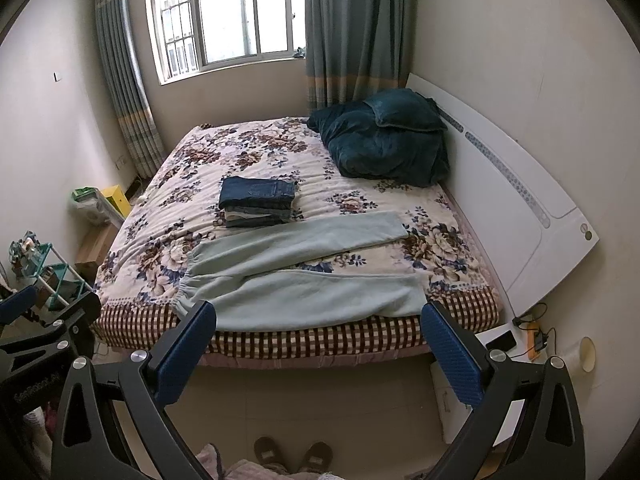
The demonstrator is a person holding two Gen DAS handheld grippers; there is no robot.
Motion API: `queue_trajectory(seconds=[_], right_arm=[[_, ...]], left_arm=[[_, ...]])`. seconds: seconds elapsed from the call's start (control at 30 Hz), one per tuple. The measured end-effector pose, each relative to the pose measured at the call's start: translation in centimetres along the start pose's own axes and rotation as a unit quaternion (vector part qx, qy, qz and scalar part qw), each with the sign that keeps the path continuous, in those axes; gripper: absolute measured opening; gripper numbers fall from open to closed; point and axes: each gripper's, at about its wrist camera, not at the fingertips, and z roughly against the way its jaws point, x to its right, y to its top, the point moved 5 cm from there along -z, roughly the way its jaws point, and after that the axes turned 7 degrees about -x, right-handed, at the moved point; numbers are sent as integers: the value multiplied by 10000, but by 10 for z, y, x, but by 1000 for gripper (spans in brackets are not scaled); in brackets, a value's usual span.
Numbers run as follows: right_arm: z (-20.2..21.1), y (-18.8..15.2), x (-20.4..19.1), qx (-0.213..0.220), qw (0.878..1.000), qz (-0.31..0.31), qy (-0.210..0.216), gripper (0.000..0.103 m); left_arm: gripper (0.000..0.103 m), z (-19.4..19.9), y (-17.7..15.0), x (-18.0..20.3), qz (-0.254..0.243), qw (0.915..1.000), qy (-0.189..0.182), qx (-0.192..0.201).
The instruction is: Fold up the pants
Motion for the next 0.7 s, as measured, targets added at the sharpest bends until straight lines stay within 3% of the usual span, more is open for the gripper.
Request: queue_trajectory(seconds=[0.7], right_arm=[[3,-1,2,93,9999,74,6,103]], left_arm=[[103,7,5,-2,96,9999,-1,93]])
